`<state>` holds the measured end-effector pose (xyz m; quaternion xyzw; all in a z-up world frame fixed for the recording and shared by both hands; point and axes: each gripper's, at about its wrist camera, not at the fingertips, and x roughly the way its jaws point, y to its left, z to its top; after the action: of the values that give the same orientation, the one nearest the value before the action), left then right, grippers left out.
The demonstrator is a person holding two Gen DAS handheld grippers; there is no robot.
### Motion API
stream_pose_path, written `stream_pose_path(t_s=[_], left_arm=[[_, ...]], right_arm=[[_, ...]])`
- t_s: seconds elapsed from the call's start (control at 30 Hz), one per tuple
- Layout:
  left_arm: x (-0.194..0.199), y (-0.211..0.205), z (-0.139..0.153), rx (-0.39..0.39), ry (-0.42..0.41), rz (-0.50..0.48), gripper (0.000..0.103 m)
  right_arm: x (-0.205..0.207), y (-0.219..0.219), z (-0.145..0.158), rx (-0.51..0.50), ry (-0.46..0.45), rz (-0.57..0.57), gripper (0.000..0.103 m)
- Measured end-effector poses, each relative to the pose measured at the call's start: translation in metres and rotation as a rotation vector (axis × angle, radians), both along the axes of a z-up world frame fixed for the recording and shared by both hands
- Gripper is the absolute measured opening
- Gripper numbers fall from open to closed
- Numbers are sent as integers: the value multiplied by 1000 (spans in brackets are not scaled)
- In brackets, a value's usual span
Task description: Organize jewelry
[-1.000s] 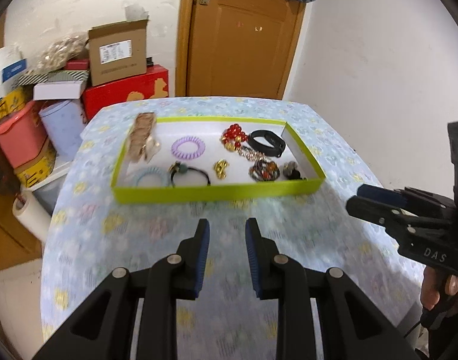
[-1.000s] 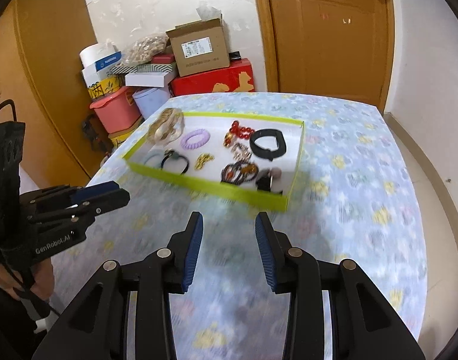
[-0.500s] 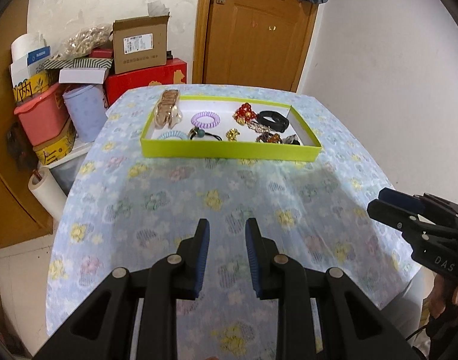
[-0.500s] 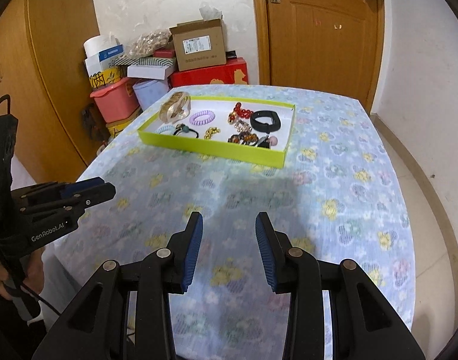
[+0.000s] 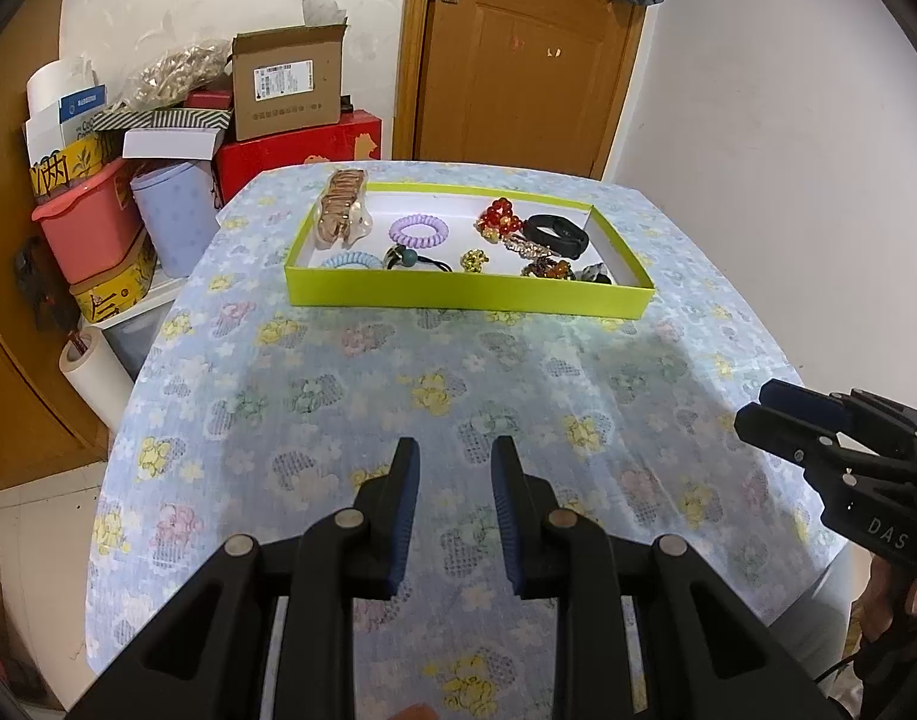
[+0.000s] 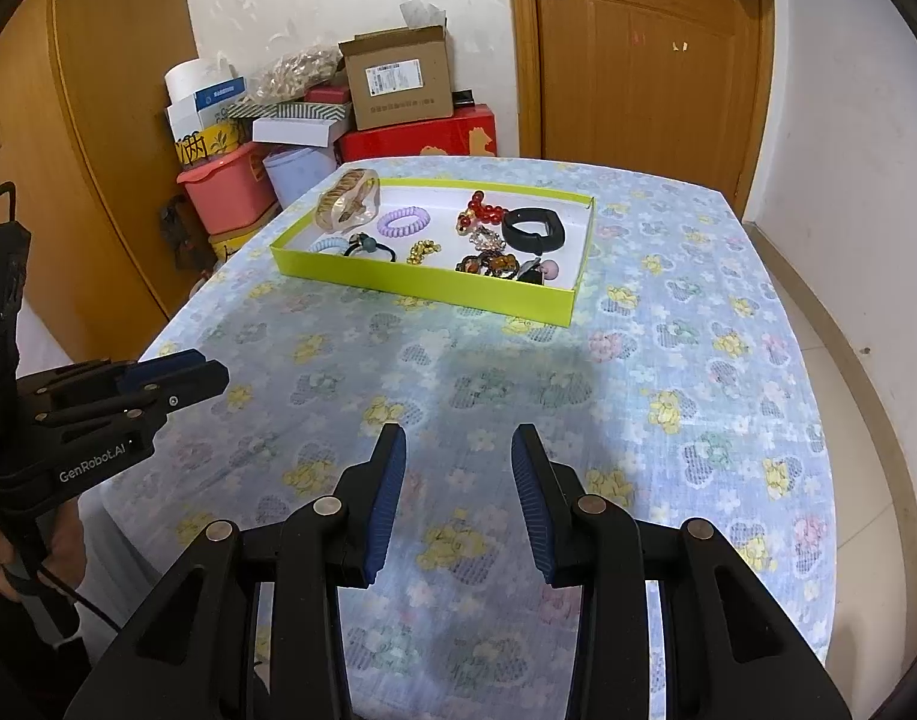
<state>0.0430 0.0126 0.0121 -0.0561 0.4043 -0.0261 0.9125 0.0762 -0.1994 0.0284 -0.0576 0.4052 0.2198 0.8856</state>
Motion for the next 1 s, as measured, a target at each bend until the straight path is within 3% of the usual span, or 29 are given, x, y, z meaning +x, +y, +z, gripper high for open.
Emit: stream_pose_path(t_s=[1.0], left_arm=[[-2, 1, -7, -3, 16, 7, 26]], right_arm=[[1, 6, -3, -9, 10, 11, 38]])
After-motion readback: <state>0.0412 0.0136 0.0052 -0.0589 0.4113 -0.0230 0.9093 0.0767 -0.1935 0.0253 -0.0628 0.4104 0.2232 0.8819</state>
